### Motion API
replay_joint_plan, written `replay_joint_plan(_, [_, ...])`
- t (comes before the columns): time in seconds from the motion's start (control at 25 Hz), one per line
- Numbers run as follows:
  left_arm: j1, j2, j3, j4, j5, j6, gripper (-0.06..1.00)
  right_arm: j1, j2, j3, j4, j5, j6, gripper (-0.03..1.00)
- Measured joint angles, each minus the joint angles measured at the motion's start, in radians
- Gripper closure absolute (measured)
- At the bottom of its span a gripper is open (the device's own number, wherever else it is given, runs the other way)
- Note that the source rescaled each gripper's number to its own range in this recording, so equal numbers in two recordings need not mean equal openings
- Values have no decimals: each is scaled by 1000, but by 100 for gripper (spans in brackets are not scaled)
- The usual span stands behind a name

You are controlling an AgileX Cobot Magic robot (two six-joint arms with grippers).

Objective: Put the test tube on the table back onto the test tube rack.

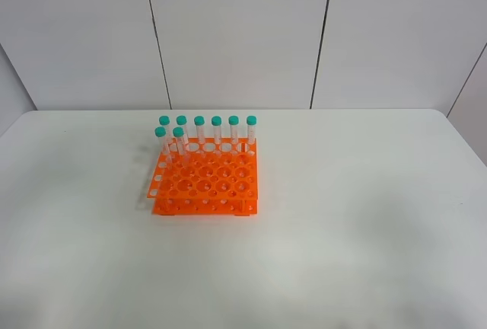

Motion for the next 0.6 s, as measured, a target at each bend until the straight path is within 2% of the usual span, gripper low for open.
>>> replay_joint_plan(0.4, [-1,-196,140,-48,101,0,59,0,0,0,0,0,0,58])
replay_joint_plan(0.6, [-1,-301,178,-47,158,0,59,0,0,0,0,0,0,58])
